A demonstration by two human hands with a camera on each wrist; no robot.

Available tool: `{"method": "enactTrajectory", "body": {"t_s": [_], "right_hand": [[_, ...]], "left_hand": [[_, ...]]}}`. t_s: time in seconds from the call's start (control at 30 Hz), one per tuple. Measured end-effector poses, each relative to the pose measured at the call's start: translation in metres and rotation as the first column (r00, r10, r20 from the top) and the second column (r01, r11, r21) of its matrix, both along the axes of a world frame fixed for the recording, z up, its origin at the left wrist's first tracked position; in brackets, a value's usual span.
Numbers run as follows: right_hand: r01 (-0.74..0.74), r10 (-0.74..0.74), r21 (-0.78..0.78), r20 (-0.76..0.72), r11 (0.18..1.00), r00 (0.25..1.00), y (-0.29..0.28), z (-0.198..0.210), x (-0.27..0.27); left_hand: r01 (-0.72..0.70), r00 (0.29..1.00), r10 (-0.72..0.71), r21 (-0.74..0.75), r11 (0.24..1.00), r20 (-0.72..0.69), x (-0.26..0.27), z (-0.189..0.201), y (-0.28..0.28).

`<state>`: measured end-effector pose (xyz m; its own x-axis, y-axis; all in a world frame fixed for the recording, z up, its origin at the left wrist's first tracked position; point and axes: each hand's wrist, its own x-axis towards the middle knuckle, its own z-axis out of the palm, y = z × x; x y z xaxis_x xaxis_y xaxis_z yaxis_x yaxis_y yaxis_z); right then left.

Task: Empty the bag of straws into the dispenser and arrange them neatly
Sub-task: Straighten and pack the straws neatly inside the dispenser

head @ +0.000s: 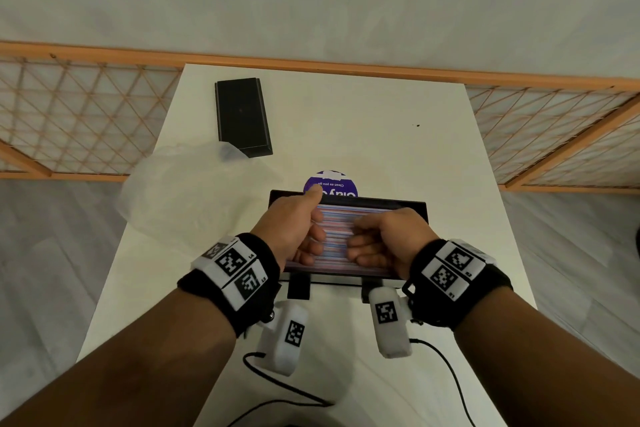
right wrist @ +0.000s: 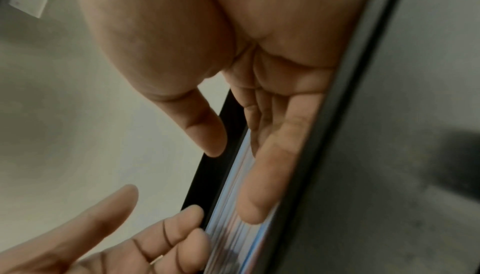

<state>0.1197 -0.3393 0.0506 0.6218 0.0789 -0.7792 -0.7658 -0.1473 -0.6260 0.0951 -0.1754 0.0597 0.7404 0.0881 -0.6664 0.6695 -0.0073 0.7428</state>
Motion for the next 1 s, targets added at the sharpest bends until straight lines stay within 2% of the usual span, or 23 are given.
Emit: {"method": "enactTrajectory", "body": {"t_s": [0.1, 0.23, 0.33, 0.57, 1.0], "right_hand": [[0.078, -0.080, 0.075, 0.021, 0.994, 0.997, 0.001, 0.002, 0.005], [0.165, -0.166, 0.139, -0.007, 0.977, 0.986, 0.003, 0.000, 0.005], [0.145, -0.144, 0.113, -0.013, 0.983, 0.989, 0.003, -0.002, 0.002], [0.201, -0.198, 0.169, -0.037, 0.965, 0.980, 0.001, -0.003, 0.008], [0.141, -0.141, 0.120, -0.008, 0.983, 0.990, 0.002, -0.007, 0.007]], "left_hand": [[0.021, 1.000, -0.021, 0.011, 1.000, -0.009, 0.000, -0.002, -0.002], [-0.030, 0.999, 0.029, -0.027, 0.999, -0.029, 0.002, -0.004, -0.002], [-0.006, 0.998, 0.005, -0.025, 1.000, -0.059, 0.003, -0.004, -0.001], [0.201, 0.971, -0.189, 0.066, 0.977, -0.148, 0.005, -0.008, -0.008], [0.260, 0.960, -0.240, 0.140, 0.955, -0.145, 0.009, -0.015, -0.007]]}}
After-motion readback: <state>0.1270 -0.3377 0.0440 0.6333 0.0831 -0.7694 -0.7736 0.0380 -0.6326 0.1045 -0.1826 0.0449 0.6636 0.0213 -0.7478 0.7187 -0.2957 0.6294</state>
